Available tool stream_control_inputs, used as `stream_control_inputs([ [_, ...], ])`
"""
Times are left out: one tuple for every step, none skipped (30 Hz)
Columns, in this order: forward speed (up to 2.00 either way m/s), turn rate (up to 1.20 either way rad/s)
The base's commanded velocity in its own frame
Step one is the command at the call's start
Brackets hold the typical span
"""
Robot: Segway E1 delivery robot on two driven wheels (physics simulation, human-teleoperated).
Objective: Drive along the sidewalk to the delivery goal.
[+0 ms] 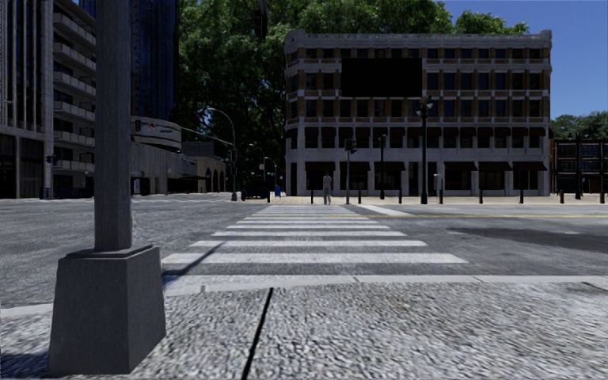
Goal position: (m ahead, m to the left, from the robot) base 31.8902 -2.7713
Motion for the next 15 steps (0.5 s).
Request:
stream_control_inputs([
  [2.0, 0.0],
  [2.0, 0.0],
  [2.0, 0.0],
  [2.0, 0.0],
  [2.0, 0.0],
  [2.0, 0.01],
  [2.0, 0.01],
  [2.0, 0.03],
  [2.0, 0.05],
  [2.0, 0.06],
  [2.0, 0.06],
  [2.0, 0.07],
  [2.0, 0.07],
  [2.0, 0.07],
  [2.0, 0.07],
])
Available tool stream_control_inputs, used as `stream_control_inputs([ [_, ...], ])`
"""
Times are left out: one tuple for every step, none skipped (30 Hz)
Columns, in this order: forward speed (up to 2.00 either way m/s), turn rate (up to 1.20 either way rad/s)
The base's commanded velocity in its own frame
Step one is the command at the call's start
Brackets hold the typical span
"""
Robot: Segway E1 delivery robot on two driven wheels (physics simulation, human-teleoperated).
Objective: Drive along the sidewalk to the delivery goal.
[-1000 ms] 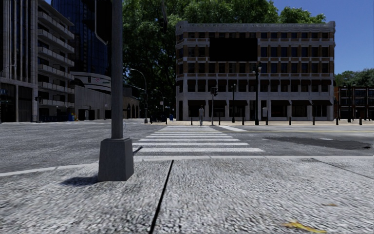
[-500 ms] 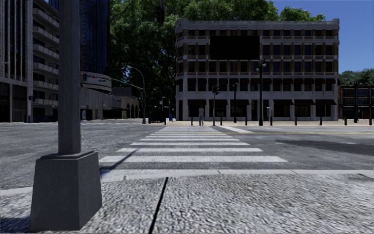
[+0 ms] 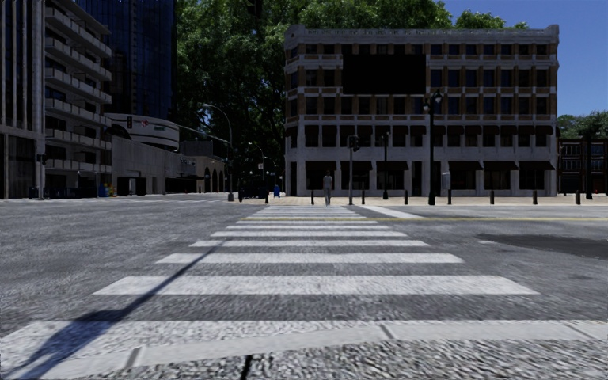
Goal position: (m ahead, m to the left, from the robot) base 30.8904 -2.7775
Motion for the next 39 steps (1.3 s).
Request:
stream_control_inputs([
  [2.0, 0.07],
  [2.0, 0.07],
  [2.0, 0.05],
  [2.0, 0.05],
  [2.0, 0.04],
  [2.0, 0.02],
  [2.0, 0.0],
  [2.0, 0.0],
  [2.0, 0.0],
  [2.0, 0.0],
  [2.0, 0.0],
  [2.0, 0.0],
  [2.0, 0.0],
  [2.0, 0.0],
  [2.0, 0.0],
  [2.0, 0.0],
  [1.88, 0.0],
  [1.6, 0.0],
  [1.39, 0.0],
  [1.39, 0.0],
  [1.3, 0.0],
  [1.27, 0.0],
  [1.25, 0.0],
  [1.24, 0.0],
  [1.24, 0.0],
  [1.23, 0.0],
  [1.23, 0.0],
  [1.23, 0.0],
  [1.23, 0.0],
  [1.23, 0.0],
  [1.22, 0.0],
  [1.22, 0.0],
  [1.22, 0.0],
  [1.22, 0.0],
  [1.22, 0.0],
  [1.22, 0.0],
  [1.22, 0.0],
  [1.22, 0.0],
  [1.4, 0.0],
])
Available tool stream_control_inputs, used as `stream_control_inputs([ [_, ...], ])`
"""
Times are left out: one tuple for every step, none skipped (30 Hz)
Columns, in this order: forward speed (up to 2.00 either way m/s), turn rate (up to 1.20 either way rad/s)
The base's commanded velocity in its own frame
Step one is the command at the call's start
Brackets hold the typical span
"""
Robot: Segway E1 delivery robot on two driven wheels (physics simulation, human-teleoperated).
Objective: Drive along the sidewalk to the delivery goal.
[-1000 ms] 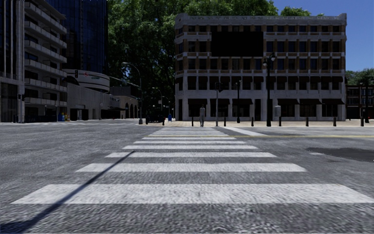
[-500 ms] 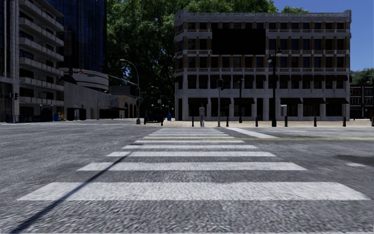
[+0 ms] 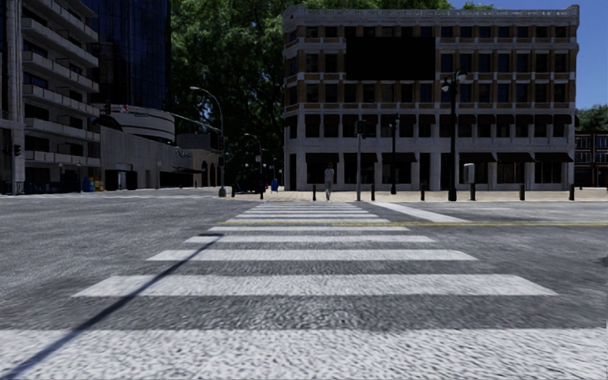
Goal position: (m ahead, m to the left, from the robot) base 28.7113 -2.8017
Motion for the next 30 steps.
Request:
stream_control_inputs([
  [1.4, 0.0],
  [2.0, 0.0],
  [2.0, 0.05],
  [2.0, 0.13],
  [2.0, 0.13],
  [2.0, 0.25],
  [2.0, 0.32],
  [2.0, 0.34],
  [2.0, 0.34],
  [2.0, 0.35],
  [2.0, 0.35],
  [2.0, 0.35],
  [2.0, 0.35],
  [2.0, 0.35],
  [2.0, 0.36],
  [2.0, 0.39],
  [2.0, 0.39],
  [2.0, 0.41],
  [2.0, 0.41],
  [2.0, 0.38],
  [2.0, 0.38],
  [2.0, 0.0],
  [2.0, 0.0],
  [2.0, 0.0],
  [2.0, 0.0],
  [2.0, 0.0],
  [2.0, 0.0],
  [2.0, 0.0],
  [2.0, 0.0],
  [2.0, 0.0],
])
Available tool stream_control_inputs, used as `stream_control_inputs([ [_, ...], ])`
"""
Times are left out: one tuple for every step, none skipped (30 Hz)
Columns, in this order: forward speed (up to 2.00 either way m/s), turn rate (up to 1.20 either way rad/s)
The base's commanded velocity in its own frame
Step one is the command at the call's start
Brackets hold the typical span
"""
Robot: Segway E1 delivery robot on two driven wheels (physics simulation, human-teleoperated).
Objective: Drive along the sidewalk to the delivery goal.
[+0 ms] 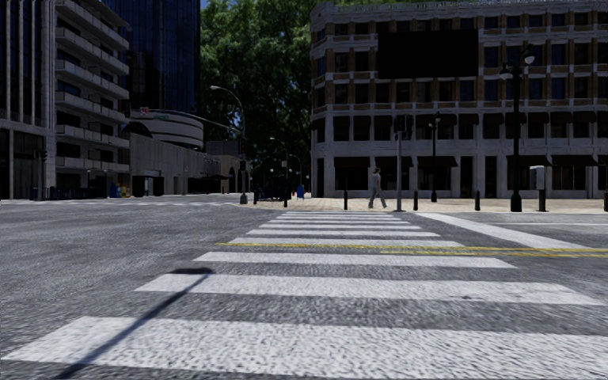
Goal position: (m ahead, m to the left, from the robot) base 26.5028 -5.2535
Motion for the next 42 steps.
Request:
stream_control_inputs([
  [2.0, 0.0],
  [2.0, 0.0],
  [2.0, 0.0],
  [2.0, 0.0],
  [2.0, 0.0],
  [2.0, 0.0],
  [2.0, 0.0],
  [2.0, 0.0],
  [2.0, 0.0],
  [2.0, 0.0],
  [2.0, 0.0],
  [2.0, 0.0],
  [2.0, 0.0],
  [2.0, 0.0],
  [2.0, 0.0],
  [2.0, 0.0],
  [2.0, 0.0],
  [2.0, -0.06],
  [2.0, -0.12],
  [2.0, -0.12],
  [2.0, -0.14],
  [2.0, -0.15],
  [2.0, -0.15],
  [2.0, -0.15],
  [2.0, -0.17],
  [2.0, -0.18],
  [2.0, -0.18],
  [2.0, -0.18],
  [2.0, -0.18],
  [2.0, -0.18],
  [2.0, -0.18],
  [2.0, -0.25],
  [2.0, -0.25],
  [2.0, -0.25],
  [2.0, -0.25],
  [2.0, -0.25],
  [2.0, -0.25],
  [2.0, -0.26],
  [2.0, -0.28],
  [2.0, -0.28],
  [2.0, -0.28],
  [2.0, -0.29],
])
